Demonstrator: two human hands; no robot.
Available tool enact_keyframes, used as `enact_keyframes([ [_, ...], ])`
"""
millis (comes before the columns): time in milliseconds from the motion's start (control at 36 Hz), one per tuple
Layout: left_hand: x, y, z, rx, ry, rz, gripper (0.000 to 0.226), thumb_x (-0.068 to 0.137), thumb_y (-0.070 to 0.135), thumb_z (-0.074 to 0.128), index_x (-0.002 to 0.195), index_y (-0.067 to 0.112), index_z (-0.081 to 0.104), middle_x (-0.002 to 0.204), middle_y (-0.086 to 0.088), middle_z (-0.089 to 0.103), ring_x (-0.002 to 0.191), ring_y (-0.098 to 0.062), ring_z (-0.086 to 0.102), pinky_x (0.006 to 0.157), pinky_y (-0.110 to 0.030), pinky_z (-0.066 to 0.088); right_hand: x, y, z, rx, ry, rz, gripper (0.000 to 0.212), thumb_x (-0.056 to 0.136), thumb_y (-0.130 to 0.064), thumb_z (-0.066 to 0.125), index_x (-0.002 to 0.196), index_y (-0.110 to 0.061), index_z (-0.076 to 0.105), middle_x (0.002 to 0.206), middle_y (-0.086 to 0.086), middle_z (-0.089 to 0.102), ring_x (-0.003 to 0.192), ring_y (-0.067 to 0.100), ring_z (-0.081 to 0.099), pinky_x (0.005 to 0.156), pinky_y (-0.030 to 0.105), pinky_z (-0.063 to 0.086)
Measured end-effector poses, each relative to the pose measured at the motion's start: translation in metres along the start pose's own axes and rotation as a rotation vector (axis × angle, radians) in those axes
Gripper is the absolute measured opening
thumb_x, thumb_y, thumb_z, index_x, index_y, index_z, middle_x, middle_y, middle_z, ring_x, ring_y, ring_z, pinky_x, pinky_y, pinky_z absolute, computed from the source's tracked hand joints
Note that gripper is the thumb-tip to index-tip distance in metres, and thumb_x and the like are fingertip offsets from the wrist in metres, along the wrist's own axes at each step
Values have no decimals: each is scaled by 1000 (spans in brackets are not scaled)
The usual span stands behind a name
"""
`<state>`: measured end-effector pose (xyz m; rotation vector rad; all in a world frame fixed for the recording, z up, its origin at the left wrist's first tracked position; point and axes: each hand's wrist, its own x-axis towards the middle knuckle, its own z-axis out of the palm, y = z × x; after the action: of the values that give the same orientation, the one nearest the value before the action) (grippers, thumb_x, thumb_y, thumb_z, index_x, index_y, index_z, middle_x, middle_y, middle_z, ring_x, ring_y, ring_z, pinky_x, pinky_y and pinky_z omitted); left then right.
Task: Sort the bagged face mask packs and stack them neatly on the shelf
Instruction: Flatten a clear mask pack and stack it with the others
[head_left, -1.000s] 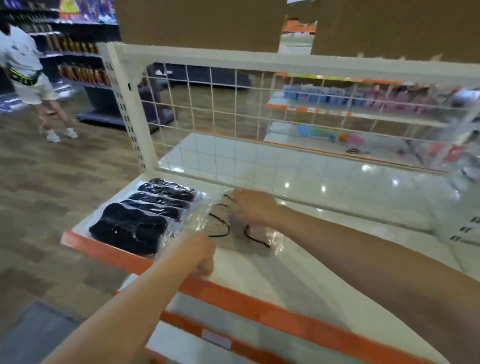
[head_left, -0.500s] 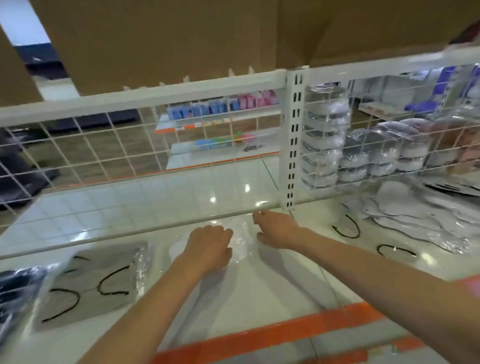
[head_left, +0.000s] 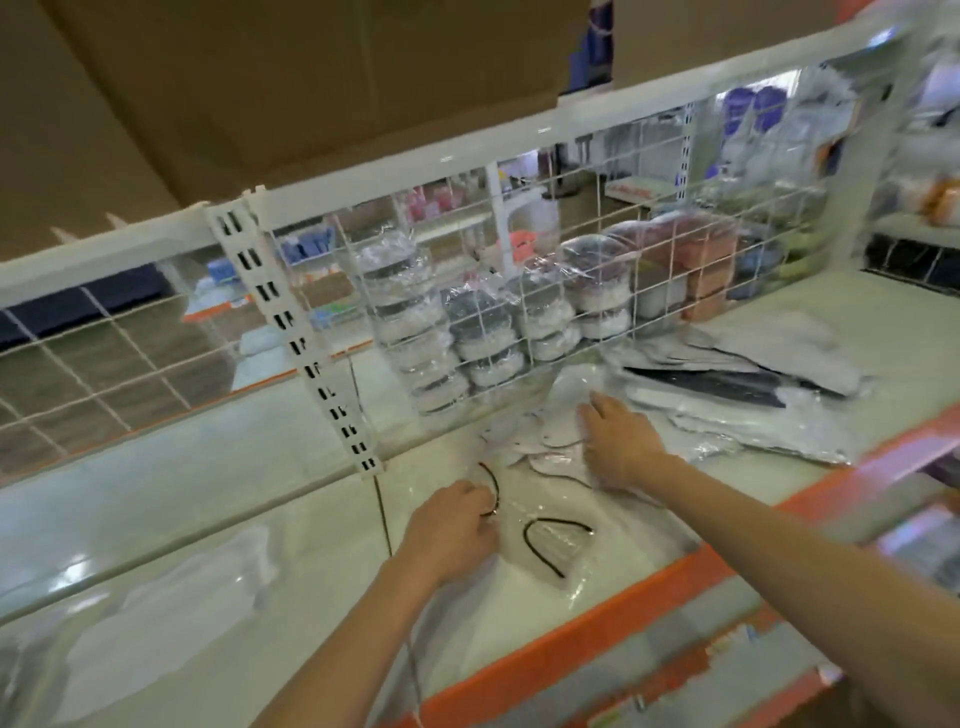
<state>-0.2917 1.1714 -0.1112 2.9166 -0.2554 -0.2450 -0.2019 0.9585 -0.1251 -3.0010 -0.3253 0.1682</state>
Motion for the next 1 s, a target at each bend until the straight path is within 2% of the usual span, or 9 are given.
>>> enact_keyframes([
  [111,3,12,7,-190,66,-70,28,92,28,50,117,18,60,117,0,55,108,-20,55,91,-31,45,6,7,5,-17,-45,-60,67,97,-37,41,152,-20,6,153,7,29,144,20,19,116,42,11],
  [250,4,10,5,-415,122,-185,34,89,33,60,119,17,58,120,-1,59,108,-16,58,88,-23,43,-6,-19,-17,-106,64,-272,48,92,-57,39,110,-18,60,107,9,66,103,26,59,91,33,36],
  [361,5,10,-11,-1011,114,-274,83,68,60,72,134,17,45,128,3,58,118,-15,55,96,-25,43,-16,-43,-51,712,-34,-384,18,95,-25,53,82,-17,63,80,4,64,74,14,58,69,26,42],
  [472,2,17,-24,-1479,81,-225,42,84,32,66,119,10,60,110,-8,70,104,-22,66,96,-38,48,-13,-53,-69,1359,-292,-309,26,96,-33,48,98,-13,64,99,4,67,95,16,63,97,34,48],
  [556,3,18,-24,-1532,182,-344,22,93,17,54,110,7,64,98,-9,73,93,-21,69,86,-37,51,3,-45,-64,1076,-197,-259,56,97,-52,26,132,-16,50,133,3,54,119,20,52,105,38,37],
  [722,-7,6,-19,-1564,248,-452,19,94,6,50,106,13,63,101,-11,72,102,-30,64,100,-50,43,30,6,16,-10,-217,-181,88,88,-64,40,151,-12,5,159,11,2,146,27,5,115,51,11],
  [889,-18,-1,-19,-1601,309,-550,18,95,6,47,107,6,60,94,-14,70,94,-30,64,91,-47,47,18,-5,-25,88,-177,-270,49,95,-48,37,111,-8,60,116,10,61,103,25,57,80,31,38],
  [972,-19,0,-20,-1668,348,-562,21,97,12,45,106,4,62,88,-12,73,91,-30,66,85,-43,50,18,-15,-58,369,-95,-330,39,97,-27,47,80,7,55,82,16,60,70,22,50,66,29,33],
  [1000,-18,-1,-19,-1718,348,-562,24,98,17,45,107,3,62,89,-13,74,90,-29,66,82,-42,50,15,-19,-68,515,-75,-338,37,94,-25,53,74,6,52,77,-2,38,67,22,51,63,29,32],
])
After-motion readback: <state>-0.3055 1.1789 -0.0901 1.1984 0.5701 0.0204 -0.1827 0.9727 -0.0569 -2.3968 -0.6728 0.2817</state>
